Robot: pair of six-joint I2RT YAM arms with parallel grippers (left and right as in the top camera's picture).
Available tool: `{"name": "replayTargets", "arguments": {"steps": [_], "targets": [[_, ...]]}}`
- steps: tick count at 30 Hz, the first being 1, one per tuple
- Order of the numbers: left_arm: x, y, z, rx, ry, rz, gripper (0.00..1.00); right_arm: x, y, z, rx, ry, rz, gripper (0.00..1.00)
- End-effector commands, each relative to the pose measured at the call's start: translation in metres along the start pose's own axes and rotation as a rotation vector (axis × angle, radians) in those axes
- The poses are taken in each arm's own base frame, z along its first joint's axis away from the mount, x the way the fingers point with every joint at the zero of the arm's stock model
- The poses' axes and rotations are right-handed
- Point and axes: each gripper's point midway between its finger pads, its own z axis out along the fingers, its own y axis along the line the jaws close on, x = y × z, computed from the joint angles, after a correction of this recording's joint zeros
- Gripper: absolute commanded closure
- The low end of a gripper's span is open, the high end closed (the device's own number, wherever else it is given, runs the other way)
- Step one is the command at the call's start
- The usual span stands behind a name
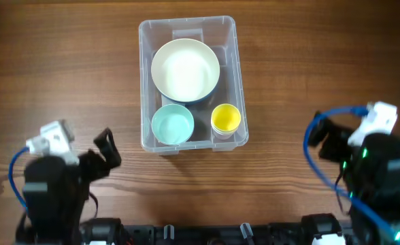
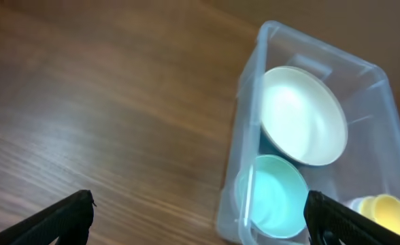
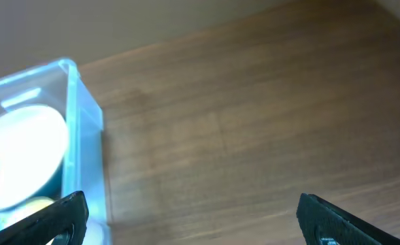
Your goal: Pack container
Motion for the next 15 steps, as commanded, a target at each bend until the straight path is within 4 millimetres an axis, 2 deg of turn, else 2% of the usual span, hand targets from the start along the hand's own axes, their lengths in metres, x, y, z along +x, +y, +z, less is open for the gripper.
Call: {"name": "replayTargets", "arguments": {"steps": [1, 4, 15], "targets": [[0.0111, -0.0023, -0.0141, 0.071, -0.062, 0.005, 0.0, 0.0144, -0.0089, -0.0102, -0.006, -0.059, 0.062, 0.0], [0.0103, -0.0023, -0.0209, 0.083, -0.089, 0.004, 0.0, 0.0145, -0.0101, -0.0166, -0.014, -0.081, 0.066, 0.0], [0.0115, -0.0018, -0.0205, 0.081, -0.084, 0.004, 0.0, 0.0151, -0.0099, -0.015, -0.013, -0.074, 0.064, 0.0]]}}
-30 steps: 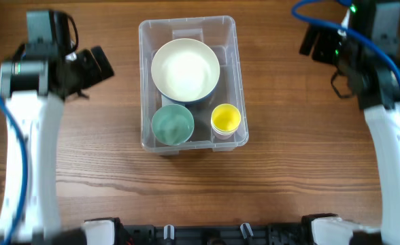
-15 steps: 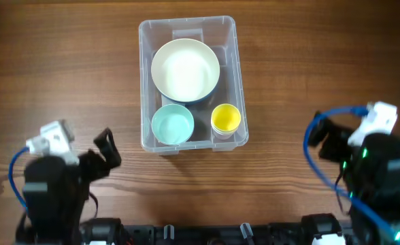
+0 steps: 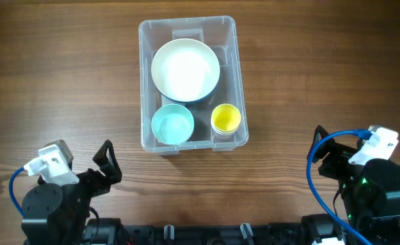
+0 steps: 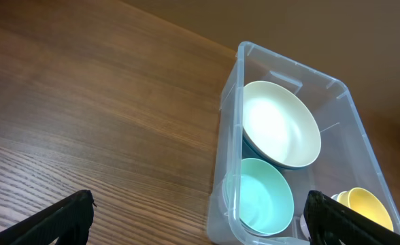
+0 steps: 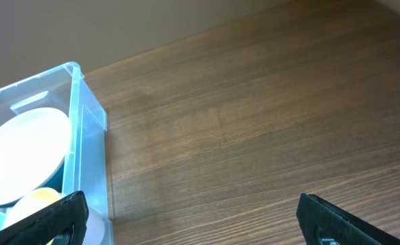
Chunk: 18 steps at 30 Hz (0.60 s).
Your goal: Pack container
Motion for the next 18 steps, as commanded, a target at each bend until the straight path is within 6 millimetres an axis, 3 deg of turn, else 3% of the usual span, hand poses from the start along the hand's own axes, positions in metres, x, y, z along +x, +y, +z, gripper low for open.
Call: {"name": "replayTargets", "arguments": {"steps": [1, 8, 15, 18], "targets": [[0.003, -0.003, 0.0, 0.018, 0.007, 0.008, 0.0, -0.001, -0.002, 0.0, 0.01, -0.01, 0.015, 0.0], [0.003, -0.003, 0.0, 0.018, 0.007, 0.008, 0.0, -0.002, -0.003, -0.007, 0.003, -0.033, -0.01, 0.0], [0.003, -0.003, 0.0, 0.018, 0.007, 0.008, 0.0, 0.03, 0.004, -0.015, -0.146, -0.172, -0.106, 0.0], [0.003, -0.003, 0.0, 0.018, 0.007, 0.008, 0.0, 0.033, 0.013, -0.013, -0.217, -0.249, -0.151, 0.0]]}}
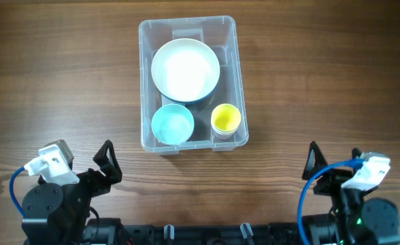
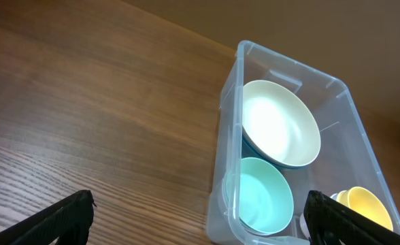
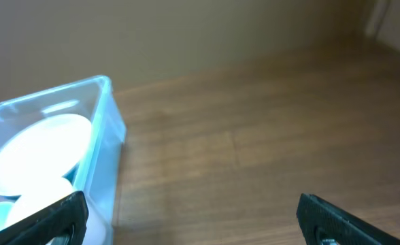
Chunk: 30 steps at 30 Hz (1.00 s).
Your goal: Pack container
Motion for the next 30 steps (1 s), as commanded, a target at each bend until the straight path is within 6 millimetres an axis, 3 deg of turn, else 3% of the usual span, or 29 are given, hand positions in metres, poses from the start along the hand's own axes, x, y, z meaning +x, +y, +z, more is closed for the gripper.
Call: {"name": "replayTargets", "arguments": {"steps": [1, 11, 16, 23, 30], "targets": [[0.002, -0.002, 0.0, 0.017, 0.004, 0.008, 0.0, 0.008, 0.02, 0.008, -0.125, -0.045, -0.101, 0.0], [0.002, -0.002, 0.0, 0.017, 0.004, 0.008, 0.0, -0.003, 0.047, 0.048, -0.268, -0.342, -0.197, 0.0], [0.002, -0.002, 0.0, 0.017, 0.004, 0.008, 0.0, -0.007, 0.048, 0.052, -0.269, -0.474, -0.248, 0.0], [0.002, -0.002, 0.0, 0.017, 0.004, 0.008, 0.0, 0.045, 0.038, 0.076, -0.244, -0.293, -0.274, 0.0], [0.002, -0.002, 0.0, 0.017, 0.004, 0.008, 0.0, 0.055, 0.036, 0.08, -0.237, -0.249, -0.274, 0.0]]}}
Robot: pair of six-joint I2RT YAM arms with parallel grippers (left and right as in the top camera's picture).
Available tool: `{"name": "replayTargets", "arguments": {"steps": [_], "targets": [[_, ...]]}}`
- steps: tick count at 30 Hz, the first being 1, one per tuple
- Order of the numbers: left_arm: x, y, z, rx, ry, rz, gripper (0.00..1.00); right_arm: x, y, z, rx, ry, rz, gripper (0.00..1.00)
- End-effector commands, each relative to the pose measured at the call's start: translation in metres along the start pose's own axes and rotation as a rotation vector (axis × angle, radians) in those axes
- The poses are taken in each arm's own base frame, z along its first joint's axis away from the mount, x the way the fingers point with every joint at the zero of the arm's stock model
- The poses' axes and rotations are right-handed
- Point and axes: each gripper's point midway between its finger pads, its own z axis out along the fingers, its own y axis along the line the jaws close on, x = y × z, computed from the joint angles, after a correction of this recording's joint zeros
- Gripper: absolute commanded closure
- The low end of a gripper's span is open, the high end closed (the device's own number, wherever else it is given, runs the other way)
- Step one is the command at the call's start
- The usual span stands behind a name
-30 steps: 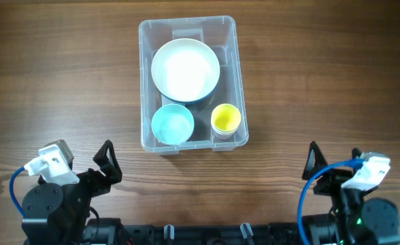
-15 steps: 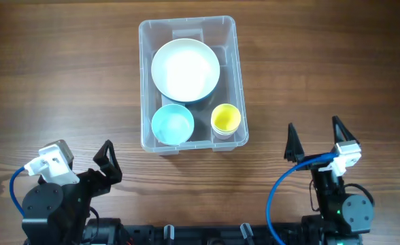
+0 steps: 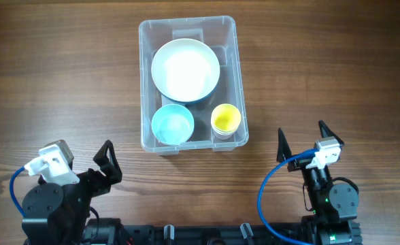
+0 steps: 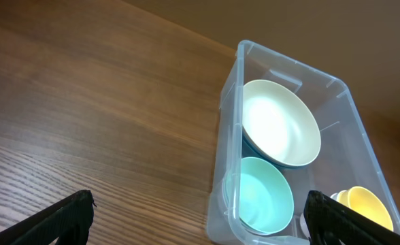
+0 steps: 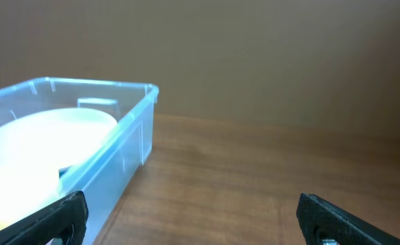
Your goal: Pack container
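Observation:
The clear plastic container point(image 3: 239, 82) stands at the table's far middle. Inside lie a white bowl point(image 3: 185, 70), a teal bowl point(image 3: 173, 124) and a yellow cup point(image 3: 225, 119). My left gripper point(image 3: 106, 155) is open and empty at the front left, well short of the container point(image 4: 228, 116); its view takes in the white bowl point(image 4: 281, 122), the teal bowl point(image 4: 261, 197) and the yellow cup point(image 4: 367, 207). My right gripper point(image 3: 301, 133) is open and empty at the front right, looking level at the container wall point(image 5: 128, 150) and the white bowl point(image 5: 43, 133).
Brown wooden tabletop point(image 3: 336, 61) surrounds the container on all sides. Blue cables loop beside both arm bases at the front edge. Nothing else stands on the table.
My right arm has shifted left along the front edge and tilted, so its camera now looks level at the container's side. The left arm and the container's contents have not moved.
Both arms stood farther up the table, open and empty, with the bowls and cup in the container. Then both were drawn back toward the front edge. The left stayed there; the right sank lower still, and now sits closer to the middle.

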Motion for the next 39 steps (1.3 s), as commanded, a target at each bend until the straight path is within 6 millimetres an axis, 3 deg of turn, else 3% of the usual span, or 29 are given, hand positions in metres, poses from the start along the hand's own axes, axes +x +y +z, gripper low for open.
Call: {"name": "replayTargets", "arguments": {"steps": [1, 23, 29, 33, 39], "targets": [[0.002, -0.002, 0.0, 0.017, 0.003, 0.008, 0.0, 0.0, 0.002, 0.0, -0.009, -0.002, -0.012, 0.0], [0.002, -0.002, 0.0, 0.015, 0.002, 0.011, 0.0, 0.0, 0.002, 0.0, -0.009, 0.001, -0.012, 0.0], [0.021, 0.013, -0.002, -0.033, 0.02, 0.026, 0.0, 0.0, 0.002, 0.0, -0.009, 0.001, -0.012, 0.0], [0.05, 0.026, 0.016, -0.022, -0.021, 0.045, 0.0, 0.0, 0.002, 0.0, -0.009, 0.001, -0.012, 0.0], [0.047, 0.022, 0.053, 0.051, -0.198, 0.057, 0.0, 0.0, 0.002, 0.0, -0.009, 0.001, -0.012, 0.0]]}}
